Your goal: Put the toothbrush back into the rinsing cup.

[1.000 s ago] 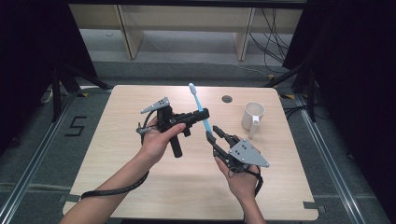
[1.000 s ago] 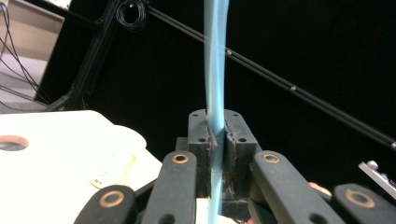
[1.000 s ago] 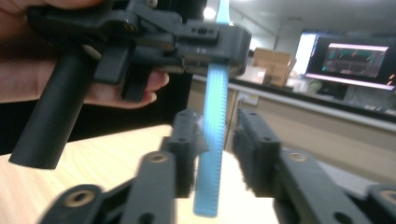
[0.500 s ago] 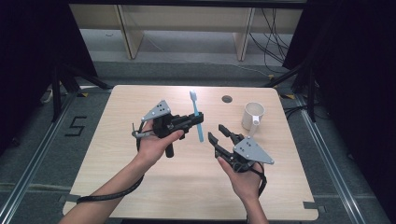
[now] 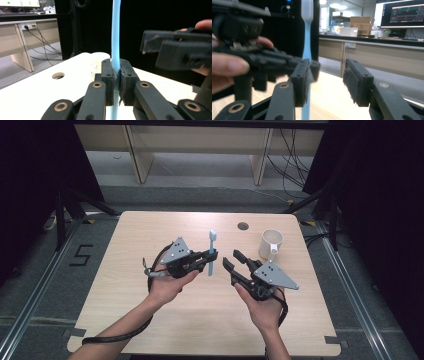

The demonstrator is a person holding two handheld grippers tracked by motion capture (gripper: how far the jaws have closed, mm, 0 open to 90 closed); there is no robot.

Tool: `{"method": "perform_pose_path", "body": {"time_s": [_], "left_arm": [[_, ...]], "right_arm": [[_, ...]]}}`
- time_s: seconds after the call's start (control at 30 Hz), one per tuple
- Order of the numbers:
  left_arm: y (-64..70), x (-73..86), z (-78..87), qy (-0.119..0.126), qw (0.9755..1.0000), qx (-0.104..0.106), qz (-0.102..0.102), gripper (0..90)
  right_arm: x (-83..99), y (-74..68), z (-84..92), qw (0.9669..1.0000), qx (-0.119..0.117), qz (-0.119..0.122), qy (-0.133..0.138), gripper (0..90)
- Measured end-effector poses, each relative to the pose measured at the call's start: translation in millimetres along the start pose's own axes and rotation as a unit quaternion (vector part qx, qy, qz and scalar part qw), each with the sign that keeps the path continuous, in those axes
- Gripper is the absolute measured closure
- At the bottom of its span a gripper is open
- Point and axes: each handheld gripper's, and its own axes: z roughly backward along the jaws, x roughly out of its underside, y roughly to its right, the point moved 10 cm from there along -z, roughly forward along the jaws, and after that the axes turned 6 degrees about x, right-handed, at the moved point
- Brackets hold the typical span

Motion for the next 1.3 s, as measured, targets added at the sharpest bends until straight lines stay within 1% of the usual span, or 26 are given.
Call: {"method": "perform_pose_path", "body": {"time_s": [0.03,0.07,0.1,0.13,0.17,0.2,0.23,0.27,0.4,0.47,0.5,0.53,0.57,0.6,0.63,0.7,0.73,0.77,0.8,0.83,0.9,1.03,1.1,1.2,1.23,1.3], "left_arm": [[0.6,1.3,-0.9,0.000,1.0000,-0.002,0.000,83.3],[1.1,3.1,-1.6,-0.002,1.0000,-0.004,-0.004,83.3],[1.7,4.7,-2.8,-0.003,0.9999,-0.006,-0.008,83.3],[2.3,6.4,-3.7,-0.004,0.9999,-0.008,-0.009,83.3],[2.8,8.1,-4.3,-0.006,0.9999,-0.011,-0.011,83.3],[3.5,9.3,-5.3,-0.006,0.9998,-0.013,-0.015,83.3],[4.3,10.4,-5.7,-0.007,0.9997,-0.015,-0.018,83.3],[5.0,11.2,-6.1,-0.007,0.9996,-0.017,-0.021,83.3],[8.5,12.5,-7.3,-0.004,0.9994,-0.021,-0.028,83.3],[9.8,12.7,-7.7,-0.002,0.9992,-0.021,-0.033,83.3],[9.9,13.1,-8.0,-0.003,0.9991,-0.023,-0.035,83.2],[10.0,13.4,-8.5,-0.003,0.9991,-0.024,-0.036,83.3],[10.2,13.7,-8.9,-0.003,0.9990,-0.025,-0.038,83.2],[10.7,14.2,-9.4,-0.004,0.9989,-0.025,-0.039,83.3],[11.3,14.4,-10.0,-0.005,0.9989,-0.025,-0.040,83.3],[11.8,15.2,-10.8,-0.006,0.9988,-0.025,-0.041,83.2],[11.6,15.4,-11.0,-0.007,0.9987,-0.026,-0.042,83.2],[11.6,15.3,-11.4,-0.005,0.9987,-0.027,-0.043,83.3],[11.5,15.1,-11.6,-0.004,0.9986,-0.029,-0.045,83.2],[11.4,15.4,-11.6,-0.005,0.9983,-0.030,-0.049,83.2],[12.1,16.5,-12.4,-0.005,0.9983,-0.030,-0.050,83.2],[12.2,18.2,-13.6,-0.007,0.9982,-0.030,-0.051,83.2],[12.5,17.8,-14.0,-0.006,0.9983,-0.030,-0.050,83.3],[13.4,17.1,-14.3,-0.005,0.9983,-0.030,-0.051,83.3],[13.5,17.0,-14.3,-0.005,0.9982,-0.029,-0.051,83.2],[13.8,16.3,-14.3,-0.002,0.9982,-0.029,-0.052,83.2]], "right_arm": [[-1.1,0.8,0.9,1.0000,0.001,0.005,-0.004,56.2],[-2.9,0.2,0.2,1.0000,0.001,0.005,-0.001,56.2],[-3.2,-1.5,0.1,1.0000,0.003,-0.008,-0.004,56.4],[-3.3,-2.6,-1.2,0.9999,0.001,-0.010,-0.007,56.9],[-3.8,-2.2,-1.9,0.9999,0.006,-0.011,-0.009,57.6],[-5.7,-2.2,-4.0,1.0000,0.006,-0.006,-0.002,58.2],[-6.1,-4.2,-6.0,0.9999,0.004,-0.013,-0.003,58.6],[-6.1,-5.0,-7.5,0.9999,0.004,-0.011,-0.006,58.8],[-5.4,-12.7,-13.9,0.9996,0.006,-0.023,-0.018,59.5],[-7.8,-15.5,-16.7,0.9998,0.006,-0.016,-0.013,60.2],[-7.5,-17.0,-17.8,0.9997,0.004,-0.015,-0.018,60.5],[-8.6,-17.0,-20.3,0.9998,0.006,-0.011,-0.013,61.1],[-7.6,-18.6,-21.2,0.9997,0.002,-0.014,-0.020,62.4],[-6.6,-18.2,-21.4,0.9995,0.007,-0.011,-0.029,63.7],[-8.4,-16.9,-23.1,0.9997,0.011,-0.004,-0.020,64.6],[-9.3,-18.9,-24.1,0.9997,0.008,-0.009,-0.022,66.5],[-10.9,-17.6,-25.2,0.9998,0.010,0.000,-0.017,67.2],[-11.0,-16.4,-26.2,0.9998,0.013,0.002,-0.016,68.0],[-8.3,-17.8,-25.2,0.9993,0.015,-0.012,-0.030,68.8],[-8.3,-16.1,-26.3,0.9994,0.018,-0.007,-0.027,69.6],[-6.9,-17.3,-27.1,0.9993,0.012,-0.015,-0.032,70.8],[-5.8,-16.6,-27.8,0.9991,0.015,-0.012,-0.037,74.2],[-6.9,-14.7,-28.9,0.9994,0.017,0.002,-0.028,76.4],[-6.1,-15.3,-28.5,0.9994,0.017,-0.005,-0.031,81.3],[-6.2,-13.7,-28.5,0.9993,0.019,0.004,-0.030,83.2],[-5.8,-13.9,-27.7,0.9993,0.019,0.002,-0.032,84.5]]}}
